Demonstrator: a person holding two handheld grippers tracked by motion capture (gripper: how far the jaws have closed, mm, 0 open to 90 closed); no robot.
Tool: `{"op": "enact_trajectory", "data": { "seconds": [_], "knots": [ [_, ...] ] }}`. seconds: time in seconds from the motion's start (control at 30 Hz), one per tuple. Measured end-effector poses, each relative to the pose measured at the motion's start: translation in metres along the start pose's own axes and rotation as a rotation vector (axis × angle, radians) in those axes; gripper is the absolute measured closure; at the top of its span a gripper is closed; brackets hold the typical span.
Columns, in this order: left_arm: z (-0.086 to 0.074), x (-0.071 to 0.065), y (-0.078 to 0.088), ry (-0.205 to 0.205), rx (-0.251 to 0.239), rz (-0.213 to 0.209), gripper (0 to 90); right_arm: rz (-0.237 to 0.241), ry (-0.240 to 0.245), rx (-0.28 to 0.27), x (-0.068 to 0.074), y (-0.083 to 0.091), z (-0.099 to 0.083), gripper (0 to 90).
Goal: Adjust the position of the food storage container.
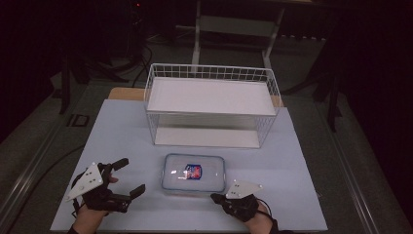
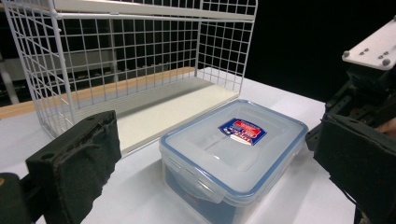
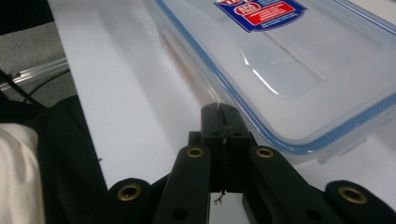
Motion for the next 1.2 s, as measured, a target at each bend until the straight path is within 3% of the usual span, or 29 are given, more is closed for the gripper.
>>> {"op": "enact_trajectory", "data": {
  "seconds": [0.17, 0.43, 0.63, 0.77, 0.9, 0.93, 0.97, 1.03, 1.07, 1.1, 1.13, 1.17, 1.2],
  "knots": [
    [-0.001, 0.000, -0.001, 0.008, 0.005, -0.004, 0.5, 0.033, 0.028, 0.023, 0.006, -0.005, -0.001, 89.9],
    [-0.001, 0.000, -0.001, 0.007, 0.008, -0.007, 0.5, 0.018, 0.053, 0.035, 0.002, -0.012, -0.001, 89.9],
    [-0.003, -0.002, -0.003, 0.010, 0.023, -0.019, 0.5, 0.014, 0.008, 0.029, -0.001, -0.009, 0.000, 89.8],
    [-0.006, -0.002, -0.006, 0.011, 0.051, -0.028, 0.5, 0.043, 0.005, -0.005, 0.005, 0.000, 0.005, 88.2],
    [-0.006, -0.002, -0.008, 0.015, 0.058, -0.033, 0.9, 0.024, 0.000, -0.062, -0.001, 0.012, 0.016, 82.7],
    [-0.007, -0.002, -0.008, 0.015, 0.062, -0.031, 3.1, 0.020, -0.021, -0.094, -0.008, 0.018, 0.021, 74.4],
    [-0.007, -0.002, -0.009, 0.018, 0.065, -0.030, 3.1, 0.020, -0.021, -0.094, -0.008, 0.018, 0.021, 74.4],
    [-0.008, -0.001, -0.011, 0.027, 0.074, -0.039, 5.1, -0.006, -0.043, -0.135, -0.017, 0.027, 0.028, 62.1],
    [-0.009, -0.001, -0.012, 0.028, 0.079, -0.040, 5.1, -0.006, -0.043, -0.135, -0.017, 0.027, 0.028, 62.1],
    [-0.009, 0.000, -0.013, 0.025, 0.075, -0.036, 8.9, -0.019, -0.057, -0.160, -0.022, 0.032, 0.032, 47.5],
    [-0.008, 0.001, -0.014, 0.033, 0.066, -0.039, 10.3, -0.011, -0.065, -0.176, -0.024, 0.034, 0.034, 40.3],
    [-0.008, 0.001, -0.014, 0.033, 0.066, -0.039, 10.9, -0.011, -0.065, -0.176, -0.024, 0.034, 0.034, 40.3],
    [-0.007, 0.003, -0.015, 0.035, 0.065, -0.042, 12.6, 0.000, -0.083, -0.224, -0.028, 0.040, 0.040, 25.7]
  ]
}}
Point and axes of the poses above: each handheld gripper's, and its own axes: y roughly backward along the jaws, z roughly out of its top, x roughly to its left, the point moved 6 cm from there along -y, roughly forward along the jaws, and after that the axes turned 14 degrees about -y, right-handed, at the moved point
